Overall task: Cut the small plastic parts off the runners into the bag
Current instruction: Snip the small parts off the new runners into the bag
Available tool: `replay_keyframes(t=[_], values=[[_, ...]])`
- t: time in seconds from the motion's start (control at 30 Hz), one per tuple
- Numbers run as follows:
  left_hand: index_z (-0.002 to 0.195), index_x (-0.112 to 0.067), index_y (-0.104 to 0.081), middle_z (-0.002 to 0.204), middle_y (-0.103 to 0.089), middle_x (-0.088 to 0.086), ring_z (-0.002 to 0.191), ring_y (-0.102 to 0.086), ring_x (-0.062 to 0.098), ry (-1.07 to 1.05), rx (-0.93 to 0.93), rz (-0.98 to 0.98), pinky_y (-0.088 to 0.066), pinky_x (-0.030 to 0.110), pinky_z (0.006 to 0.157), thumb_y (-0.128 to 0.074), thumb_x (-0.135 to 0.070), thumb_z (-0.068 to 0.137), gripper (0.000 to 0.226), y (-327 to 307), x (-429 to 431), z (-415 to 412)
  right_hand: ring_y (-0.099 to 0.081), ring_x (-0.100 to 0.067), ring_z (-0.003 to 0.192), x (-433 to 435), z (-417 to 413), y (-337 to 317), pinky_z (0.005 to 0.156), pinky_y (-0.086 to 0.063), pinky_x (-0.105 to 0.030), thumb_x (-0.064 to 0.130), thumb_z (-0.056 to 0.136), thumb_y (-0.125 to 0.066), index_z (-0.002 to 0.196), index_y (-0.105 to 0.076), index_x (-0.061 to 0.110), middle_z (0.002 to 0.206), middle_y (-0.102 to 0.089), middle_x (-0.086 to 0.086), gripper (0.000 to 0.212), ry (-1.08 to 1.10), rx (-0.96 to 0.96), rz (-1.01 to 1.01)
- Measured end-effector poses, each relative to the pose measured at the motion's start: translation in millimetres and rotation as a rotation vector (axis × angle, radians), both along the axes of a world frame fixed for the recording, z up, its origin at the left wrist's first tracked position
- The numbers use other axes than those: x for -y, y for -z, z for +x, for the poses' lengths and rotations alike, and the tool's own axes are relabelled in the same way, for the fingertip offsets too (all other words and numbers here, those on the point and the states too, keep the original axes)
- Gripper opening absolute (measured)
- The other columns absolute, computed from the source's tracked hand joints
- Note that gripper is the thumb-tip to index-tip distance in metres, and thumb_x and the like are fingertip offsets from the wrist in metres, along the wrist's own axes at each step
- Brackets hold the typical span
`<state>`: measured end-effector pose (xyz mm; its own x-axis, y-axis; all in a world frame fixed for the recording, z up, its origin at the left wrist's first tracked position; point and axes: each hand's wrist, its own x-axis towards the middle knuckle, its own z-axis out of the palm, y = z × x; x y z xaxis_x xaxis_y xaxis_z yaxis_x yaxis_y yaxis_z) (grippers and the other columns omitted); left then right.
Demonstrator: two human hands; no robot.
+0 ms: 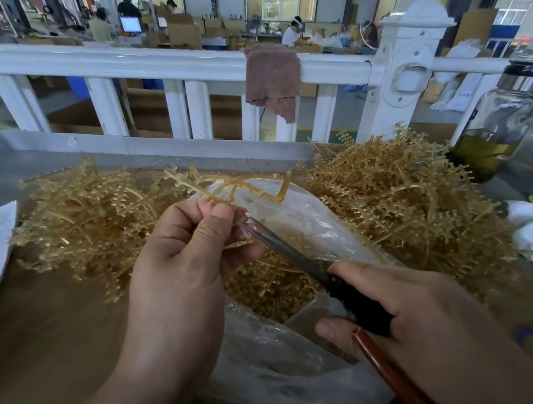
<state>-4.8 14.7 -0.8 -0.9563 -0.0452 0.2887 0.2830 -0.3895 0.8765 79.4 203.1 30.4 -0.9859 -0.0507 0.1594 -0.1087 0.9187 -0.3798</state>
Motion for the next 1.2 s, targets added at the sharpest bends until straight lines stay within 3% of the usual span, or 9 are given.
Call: replay_keyframes(t=[0.27,0.4,0.5,0.63,1.2], values=[[0.072,-0.029,-0.067,0.087,-0.070,0.007,0.080,-0.069,0.016,0.008,-0.005,0.005,-0.058,0.028,0.071,-0.064,-0.029,0.087,0.015,-1.0,-2.1,-0.3,-0.061,0.003,0.075,-1.1,-0.5,1.0,0.060,-0.051,-0.019,0.079,0.073,-0.045,0.104,-0.061,0.039,0.082,-0.066,0.023,0.053,-0.013,-0.046,-0.012],[0.073,-0.029,-0.067,0.088,-0.071,0.006,0.081,-0.071,0.017,-0.014,-0.012,-0.003,-0.058,0.029,0.070,-0.064,-0.030,0.087,0.015,-1.4,-2.1,0.1,-0.058,0.006,0.084,-2.6,-2.3,4.4,0.082,-0.045,-0.012,0.081,0.075,-0.043,0.106,-0.060,0.042,0.085,-0.065,0.024,0.053,-0.043,-0.041,-0.011],[0.073,-0.030,-0.068,0.088,-0.072,0.004,0.083,-0.072,0.018,-0.050,-0.007,0.003,-0.059,0.030,0.071,-0.064,-0.032,0.086,0.014,-1.9,-2.0,0.8,-0.055,0.009,0.093,-2.4,-2.5,5.4,0.090,-0.036,-0.003,0.083,0.075,-0.043,0.107,-0.058,0.045,0.089,-0.066,0.025,0.052,-0.047,-0.050,-0.005],[0.072,-0.032,-0.068,0.088,-0.071,0.003,0.084,-0.071,0.018,-0.071,-0.013,0.019,-0.058,0.028,0.071,-0.064,-0.033,0.085,0.014,-3.6,-2.3,0.7,-0.053,0.006,0.097,-1.6,-3.3,6.7,0.090,-0.031,0.001,0.081,0.075,-0.046,0.106,-0.060,0.041,0.091,-0.066,0.022,0.053,-0.044,-0.064,0.003],[0.072,-0.030,-0.067,0.082,-0.068,0.003,0.079,-0.070,0.015,-0.041,-0.040,0.030,-0.058,0.026,0.072,-0.063,-0.029,0.087,0.015,-2.5,-4.8,0.3,-0.058,0.007,0.075,-4.5,-5.3,7.7,0.070,-0.043,-0.006,0.076,0.079,-0.049,0.097,-0.066,0.032,0.075,-0.064,0.020,0.050,-0.113,-0.107,-0.052]])
